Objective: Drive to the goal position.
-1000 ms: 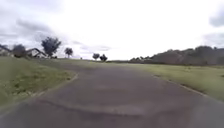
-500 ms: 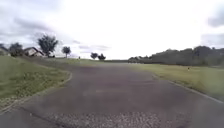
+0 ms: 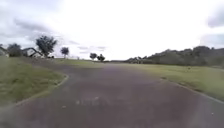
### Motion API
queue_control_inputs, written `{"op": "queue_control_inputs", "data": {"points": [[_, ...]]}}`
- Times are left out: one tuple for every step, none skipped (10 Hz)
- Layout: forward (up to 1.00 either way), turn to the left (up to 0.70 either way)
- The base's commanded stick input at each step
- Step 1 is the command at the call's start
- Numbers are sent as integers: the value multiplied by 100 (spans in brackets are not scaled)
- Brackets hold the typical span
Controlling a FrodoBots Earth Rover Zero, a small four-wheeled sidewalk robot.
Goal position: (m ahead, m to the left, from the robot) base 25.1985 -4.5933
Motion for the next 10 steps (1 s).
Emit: {"op": "queue_control_inputs", "data": {"points": [[70, 0], [70, 0], [70, 0], [70, 0], [70, 0], [70, 0], [70, 0], [70, 0], [70, 0], [70, 0]]}}
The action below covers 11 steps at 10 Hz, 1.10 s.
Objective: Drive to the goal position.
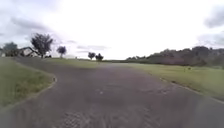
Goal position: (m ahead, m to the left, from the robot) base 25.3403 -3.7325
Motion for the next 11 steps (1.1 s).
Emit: {"op": "queue_control_inputs", "data": {"points": [[70, 5], [70, 15], [70, 26], [70, 34], [70, 27], [70, 16], [70, 4], [70, 2], [70, 2], [70, 2], [70, 2]]}}
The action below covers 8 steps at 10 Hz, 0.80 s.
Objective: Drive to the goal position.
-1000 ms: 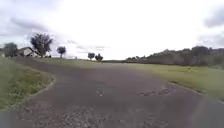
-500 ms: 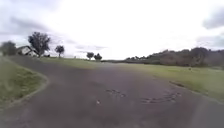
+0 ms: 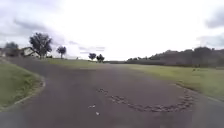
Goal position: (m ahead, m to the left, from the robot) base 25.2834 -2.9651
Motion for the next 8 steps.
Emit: {"op": "queue_control_inputs", "data": {"points": [[70, 2], [70, 2], [70, 2], [70, 2], [70, 2], [70, 2], [70, 2], [70, 2]]}}
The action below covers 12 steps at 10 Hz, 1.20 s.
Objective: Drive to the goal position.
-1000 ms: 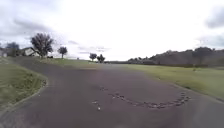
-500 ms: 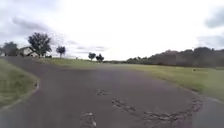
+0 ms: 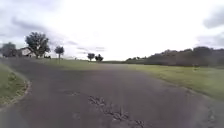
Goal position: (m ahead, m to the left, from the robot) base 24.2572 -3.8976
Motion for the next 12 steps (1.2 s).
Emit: {"op": "queue_control_inputs", "data": {"points": [[70, 2], [70, 2], [70, 1], [70, 1], [70, 0], [70, 1], [70, 0], [70, 1], [70, 2], [70, 2], [70, 2], [70, 2]]}}
